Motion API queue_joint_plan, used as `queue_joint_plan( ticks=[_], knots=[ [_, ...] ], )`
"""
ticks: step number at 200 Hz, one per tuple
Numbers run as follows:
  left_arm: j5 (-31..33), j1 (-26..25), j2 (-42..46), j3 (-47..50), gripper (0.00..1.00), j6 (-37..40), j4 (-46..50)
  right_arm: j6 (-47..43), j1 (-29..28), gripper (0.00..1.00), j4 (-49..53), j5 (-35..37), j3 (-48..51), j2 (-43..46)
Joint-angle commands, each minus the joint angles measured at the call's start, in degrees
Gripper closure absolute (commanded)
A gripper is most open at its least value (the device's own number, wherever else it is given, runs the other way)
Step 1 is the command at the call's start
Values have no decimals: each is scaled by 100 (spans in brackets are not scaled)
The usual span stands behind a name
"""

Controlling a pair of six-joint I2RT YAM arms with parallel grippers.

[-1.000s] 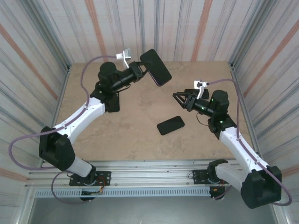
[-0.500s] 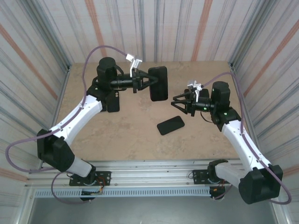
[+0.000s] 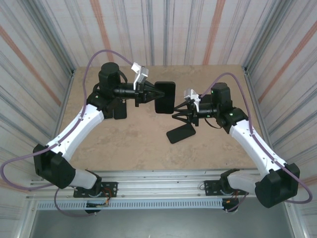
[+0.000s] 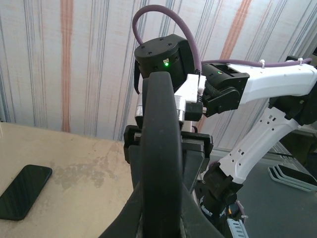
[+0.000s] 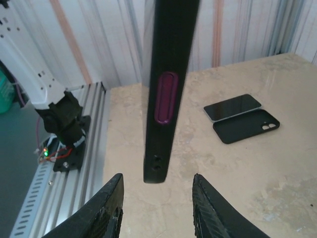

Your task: Take the phone out of the phone case

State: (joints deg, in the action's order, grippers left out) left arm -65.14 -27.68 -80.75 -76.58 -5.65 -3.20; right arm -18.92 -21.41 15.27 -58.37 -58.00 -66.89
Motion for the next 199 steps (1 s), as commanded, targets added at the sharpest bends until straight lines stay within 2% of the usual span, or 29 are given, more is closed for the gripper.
queue_joint_plan(
  ticks=[1, 56, 130, 199],
  knots=[
    [-243, 52, 221, 4, 100, 211, -110, -497, -132, 62, 226, 71, -242, -74],
    [-282, 79, 238, -13, 100, 214, -28, -810, -171, 75, 498, -36, -435, -197],
    [-341, 101, 257, -52, 100, 187, 47, -1117, -258, 77, 805, -64, -564, -315],
    [-523, 101, 198, -123, 100, 21, 72, -1243, -368, 88, 732, 230, -546, -294]
  ],
)
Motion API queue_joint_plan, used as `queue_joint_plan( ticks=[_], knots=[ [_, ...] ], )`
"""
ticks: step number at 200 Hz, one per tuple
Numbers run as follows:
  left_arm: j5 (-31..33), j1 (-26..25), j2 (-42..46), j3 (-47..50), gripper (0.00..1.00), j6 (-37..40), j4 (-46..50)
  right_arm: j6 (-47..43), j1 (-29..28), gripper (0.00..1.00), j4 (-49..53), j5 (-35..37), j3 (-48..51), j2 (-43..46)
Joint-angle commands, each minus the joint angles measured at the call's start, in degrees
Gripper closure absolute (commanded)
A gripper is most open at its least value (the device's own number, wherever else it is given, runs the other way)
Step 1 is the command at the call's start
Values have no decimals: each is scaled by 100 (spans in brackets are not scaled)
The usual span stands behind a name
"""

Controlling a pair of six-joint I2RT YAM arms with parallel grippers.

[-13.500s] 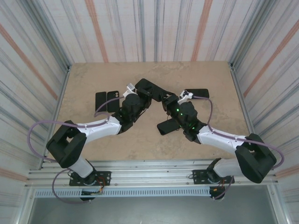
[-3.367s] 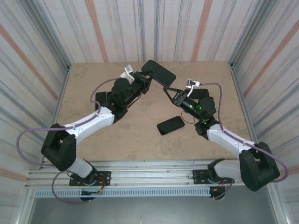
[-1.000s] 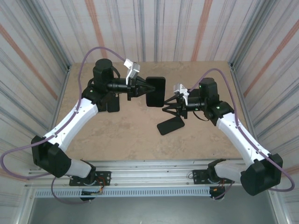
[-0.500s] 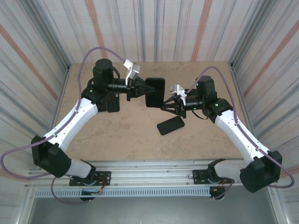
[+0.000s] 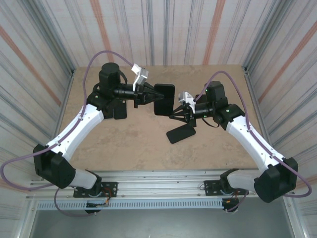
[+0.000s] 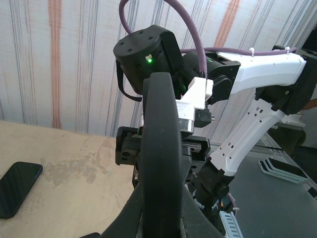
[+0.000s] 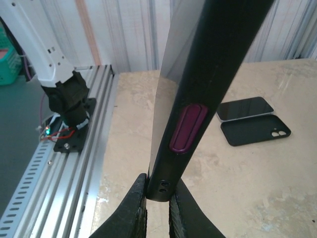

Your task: Take the phone out of the phone case

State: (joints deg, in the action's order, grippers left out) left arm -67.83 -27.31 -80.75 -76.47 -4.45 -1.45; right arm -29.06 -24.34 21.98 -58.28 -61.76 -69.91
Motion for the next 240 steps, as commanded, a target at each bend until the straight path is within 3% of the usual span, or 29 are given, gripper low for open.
queue_joint_plan(
  ticks=[1, 93, 163, 211, 240],
  knots=[
    [-255, 61, 195, -133, 100, -100, -102, -239, -78, 88, 70, 225, -170, 10],
    [-722, 64, 138, -448, 100, -114, 684, -877, -663, 91, 28, 1781, -14, 232],
    [-889, 60, 76, -453, 100, -233, 697, -906, -957, 92, -681, 2777, 190, 468],
    [-823, 62, 102, -359, 100, -275, 585, -469, -943, 92, -1080, 2413, 299, 643],
    [-772, 50, 129, -241, 100, -452, 323, 283, -794, 87, -1720, 2123, 432, 722]
  ],
)
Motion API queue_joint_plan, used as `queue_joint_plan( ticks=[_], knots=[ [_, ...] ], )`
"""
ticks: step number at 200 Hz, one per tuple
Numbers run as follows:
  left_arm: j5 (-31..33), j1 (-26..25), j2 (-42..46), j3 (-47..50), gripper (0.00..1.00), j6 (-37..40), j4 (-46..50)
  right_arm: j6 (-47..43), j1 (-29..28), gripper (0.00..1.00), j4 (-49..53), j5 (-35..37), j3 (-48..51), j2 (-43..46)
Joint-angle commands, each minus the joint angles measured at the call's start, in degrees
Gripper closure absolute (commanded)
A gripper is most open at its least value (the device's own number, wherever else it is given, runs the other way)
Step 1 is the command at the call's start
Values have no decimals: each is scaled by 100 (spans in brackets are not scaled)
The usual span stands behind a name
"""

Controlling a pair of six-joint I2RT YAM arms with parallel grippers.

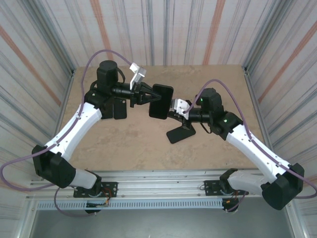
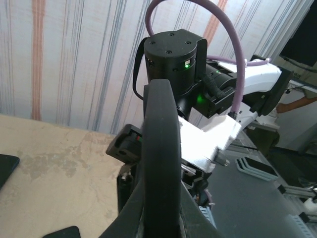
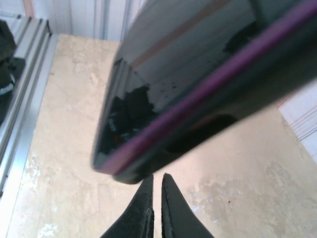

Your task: Take the phone out of the phone case

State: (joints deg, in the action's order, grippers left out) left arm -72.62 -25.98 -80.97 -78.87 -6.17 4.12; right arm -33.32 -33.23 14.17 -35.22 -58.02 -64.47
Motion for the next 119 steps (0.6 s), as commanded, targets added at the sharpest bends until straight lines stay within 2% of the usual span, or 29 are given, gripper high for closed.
queue_joint_plan(
  ticks=[1, 39, 64, 84, 98, 119],
  knots=[
    [-286, -87, 147, 1, 100, -293, -244, 729, 101, 86, -954, -194, 60, 179],
    [-29, -72, 182, 99, 100, -349, -409, 1096, 167, 76, -1176, -780, 86, 174],
    [400, -11, 229, 140, 100, -643, -729, 1215, 274, 71, -1012, -686, 126, 218],
    [980, 113, 274, 245, 100, -1422, -1220, 1793, 574, 63, -1159, -757, 304, 352],
    [1252, 179, 273, 318, 100, -2143, -1636, 2649, 837, 55, -1568, -846, 522, 462],
    [1684, 170, 264, 394, 100, -3070, -1932, 3699, 1069, 48, -2250, -977, 847, 625]
  ],
)
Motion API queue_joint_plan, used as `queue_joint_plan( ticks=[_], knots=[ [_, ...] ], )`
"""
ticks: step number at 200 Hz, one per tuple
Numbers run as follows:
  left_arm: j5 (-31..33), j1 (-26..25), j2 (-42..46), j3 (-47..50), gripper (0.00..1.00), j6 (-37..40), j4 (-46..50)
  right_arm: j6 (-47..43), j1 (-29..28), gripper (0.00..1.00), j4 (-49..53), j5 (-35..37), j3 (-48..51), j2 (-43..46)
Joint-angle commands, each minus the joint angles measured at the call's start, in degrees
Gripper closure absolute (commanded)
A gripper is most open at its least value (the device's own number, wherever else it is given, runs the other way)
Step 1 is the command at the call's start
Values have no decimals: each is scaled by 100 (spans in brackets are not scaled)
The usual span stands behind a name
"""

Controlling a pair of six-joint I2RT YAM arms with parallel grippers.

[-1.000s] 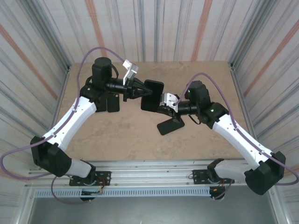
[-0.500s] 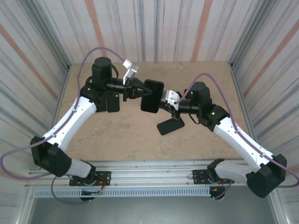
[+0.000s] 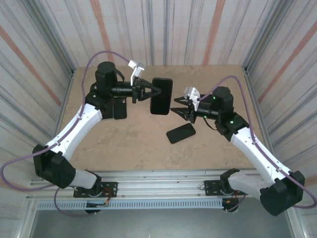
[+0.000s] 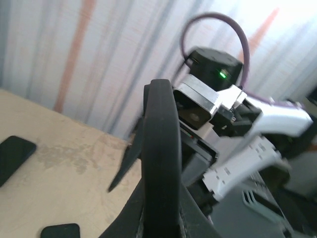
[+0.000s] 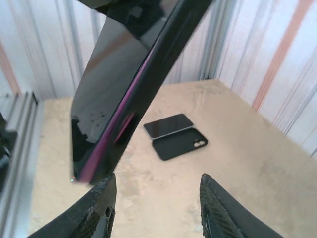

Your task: Take the phone out of the phone case

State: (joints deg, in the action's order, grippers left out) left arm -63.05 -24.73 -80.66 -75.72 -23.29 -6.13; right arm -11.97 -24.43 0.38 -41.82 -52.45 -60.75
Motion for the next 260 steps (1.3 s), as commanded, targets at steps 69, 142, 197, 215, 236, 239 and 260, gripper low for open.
queue_joint_plan(
  ticks=[69, 142, 197, 215, 236, 239, 260],
  knots=[
    [1390, -256, 344, 453, 100, -2769, -1758, 3267, 281, 46, -1645, -67, 591, 224],
    [1452, -226, 358, 521, 100, -2982, -1917, 3642, 535, 49, -1894, -160, 701, 256],
    [1579, -197, 253, 632, 100, -3362, -2393, 3797, 540, 51, -1969, -318, 692, 165],
    [1585, -208, 236, 620, 100, -3344, -2386, 3901, 528, 51, -2153, -423, 695, 134],
    [1594, -216, 218, 636, 100, -3338, -2392, 3995, 524, 51, -2255, -456, 703, 119],
    [1601, -216, 209, 637, 100, -3344, -2409, 4000, 519, 51, -2265, -465, 703, 104],
    [1611, -242, 170, 621, 100, -3440, -2492, 4034, 506, 51, -2277, -494, 686, 26]
  ],
)
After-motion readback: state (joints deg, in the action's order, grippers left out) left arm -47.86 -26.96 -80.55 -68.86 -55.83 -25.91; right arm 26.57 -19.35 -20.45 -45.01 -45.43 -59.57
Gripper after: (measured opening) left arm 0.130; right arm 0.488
